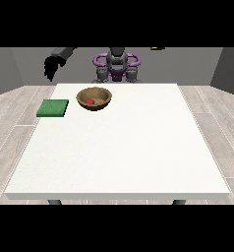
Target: Pick the cup and pour the ball into the bowl, then pick the bowl and place it on the pad
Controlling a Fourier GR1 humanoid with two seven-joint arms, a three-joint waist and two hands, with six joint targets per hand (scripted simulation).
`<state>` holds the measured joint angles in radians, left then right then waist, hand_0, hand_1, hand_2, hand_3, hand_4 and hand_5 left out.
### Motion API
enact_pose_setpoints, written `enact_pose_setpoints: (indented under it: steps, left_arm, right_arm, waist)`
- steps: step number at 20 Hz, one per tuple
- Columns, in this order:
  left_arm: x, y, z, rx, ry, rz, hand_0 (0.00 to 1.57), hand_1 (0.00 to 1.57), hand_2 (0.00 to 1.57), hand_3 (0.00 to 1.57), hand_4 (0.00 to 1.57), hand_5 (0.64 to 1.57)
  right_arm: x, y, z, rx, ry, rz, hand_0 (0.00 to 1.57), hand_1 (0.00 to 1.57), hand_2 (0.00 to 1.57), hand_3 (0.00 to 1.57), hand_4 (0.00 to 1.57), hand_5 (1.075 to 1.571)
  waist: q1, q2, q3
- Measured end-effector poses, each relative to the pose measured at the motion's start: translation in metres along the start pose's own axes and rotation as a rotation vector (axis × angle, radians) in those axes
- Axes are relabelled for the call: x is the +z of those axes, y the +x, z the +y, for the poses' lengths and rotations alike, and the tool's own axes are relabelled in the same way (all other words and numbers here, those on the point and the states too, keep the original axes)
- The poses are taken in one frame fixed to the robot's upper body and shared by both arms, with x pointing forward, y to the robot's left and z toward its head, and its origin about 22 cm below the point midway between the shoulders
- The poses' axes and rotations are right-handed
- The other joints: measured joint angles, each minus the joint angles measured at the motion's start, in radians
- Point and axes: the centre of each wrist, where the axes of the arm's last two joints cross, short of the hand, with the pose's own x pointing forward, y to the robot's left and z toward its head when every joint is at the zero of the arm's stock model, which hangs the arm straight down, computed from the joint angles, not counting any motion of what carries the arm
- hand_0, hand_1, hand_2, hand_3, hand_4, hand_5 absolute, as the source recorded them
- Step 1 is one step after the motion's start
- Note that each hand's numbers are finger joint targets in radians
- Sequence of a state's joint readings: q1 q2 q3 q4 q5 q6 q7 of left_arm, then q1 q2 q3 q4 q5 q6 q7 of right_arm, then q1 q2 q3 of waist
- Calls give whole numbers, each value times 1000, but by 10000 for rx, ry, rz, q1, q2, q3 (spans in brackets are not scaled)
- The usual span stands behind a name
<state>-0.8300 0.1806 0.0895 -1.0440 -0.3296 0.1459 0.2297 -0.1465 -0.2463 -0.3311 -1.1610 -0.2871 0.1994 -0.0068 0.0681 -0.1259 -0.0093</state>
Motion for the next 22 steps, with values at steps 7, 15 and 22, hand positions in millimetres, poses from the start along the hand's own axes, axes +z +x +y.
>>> enact_pose_setpoints:
  steps: [7,15,22]
  left_arm:
    - [-6,-13,98,2731,-637,-762,0,0,0,0,1046,1555]
    - [9,-24,166,3251,-725,-1126,0,0,0,0,1001,1542]
    - [23,-24,201,3252,-391,-1345,0,0,0,0,1018,1538]
  right_arm:
    - [4,-35,31,-496,-522,-325,0,0,0,0,741,1567]
    - [-6,-62,55,-772,-436,-475,0,0,0,0,582,1558]
    - [-17,-78,65,-819,-168,-560,0,0,0,0,514,1552]
  waist:
    - [629,1016,71]
    - [563,1665,95]
    - [345,2080,99]
